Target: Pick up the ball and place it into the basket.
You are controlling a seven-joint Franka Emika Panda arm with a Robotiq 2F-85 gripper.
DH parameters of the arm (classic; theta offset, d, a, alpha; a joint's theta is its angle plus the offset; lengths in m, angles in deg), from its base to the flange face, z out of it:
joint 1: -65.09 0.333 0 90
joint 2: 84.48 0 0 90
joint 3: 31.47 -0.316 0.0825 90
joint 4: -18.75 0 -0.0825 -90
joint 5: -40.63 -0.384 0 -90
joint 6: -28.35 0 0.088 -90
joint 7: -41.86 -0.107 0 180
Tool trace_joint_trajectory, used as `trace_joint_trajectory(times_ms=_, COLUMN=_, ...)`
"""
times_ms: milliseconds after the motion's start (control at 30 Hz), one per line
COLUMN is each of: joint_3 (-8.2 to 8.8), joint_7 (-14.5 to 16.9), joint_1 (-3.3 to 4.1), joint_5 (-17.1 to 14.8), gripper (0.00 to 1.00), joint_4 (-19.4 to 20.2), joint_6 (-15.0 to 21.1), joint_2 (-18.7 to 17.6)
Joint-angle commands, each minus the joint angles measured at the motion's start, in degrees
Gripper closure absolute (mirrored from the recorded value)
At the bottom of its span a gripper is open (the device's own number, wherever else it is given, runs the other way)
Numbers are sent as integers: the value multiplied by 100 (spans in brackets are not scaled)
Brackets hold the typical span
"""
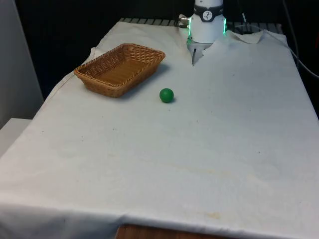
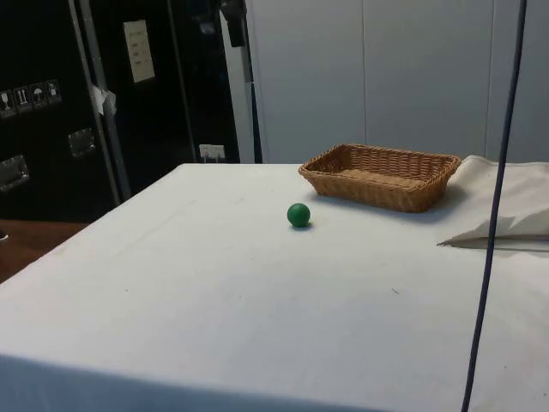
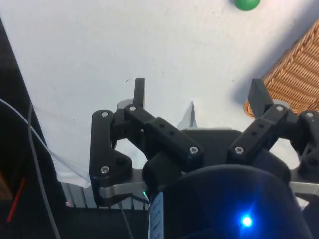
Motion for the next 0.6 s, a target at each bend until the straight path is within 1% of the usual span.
trace_joint_trajectory(times_ms=0, joint_3=6, joint_7=6, joint_1=-6, joint_5=0, gripper=0, joint_4=11, joint_6=6, joint_2=0)
trace_joint_trajectory(times_ms=33, joint_3=11, joint_7=17, joint_1=-6, joint_5=17, gripper=0, joint_4=86, joint_6=97, joint_2=52)
trace_joint_trajectory(times_ms=233, joint_3=74, joint_7=86, joint_1=-17, joint_5=17, gripper=0, joint_4=264, joint_6=241, joint_2=97)
trace_joint_trajectory(times_ms=267, joint_3=69, joint_7=80, joint_1=-11, joint_5=0, gripper=0, joint_4=178, joint_6=132, joint_2=34)
trace_joint_trajectory(times_ms=300, joint_3=80, joint_7=97, joint_1=-11, joint_5=17, gripper=0, joint_4=298, joint_6=264, joint_2=103)
trace_joint_trajectory(times_ms=400, joint_3=109, joint_7=138, joint_1=-23, joint_5=17, gripper=0, joint_4=418, joint_6=372, joint_2=149)
trace_joint_trajectory(times_ms=567, joint_3=172, joint_7=212, joint_1=-23, joint_5=40, gripper=0, joint_4=768, joint_6=682, joint_2=304)
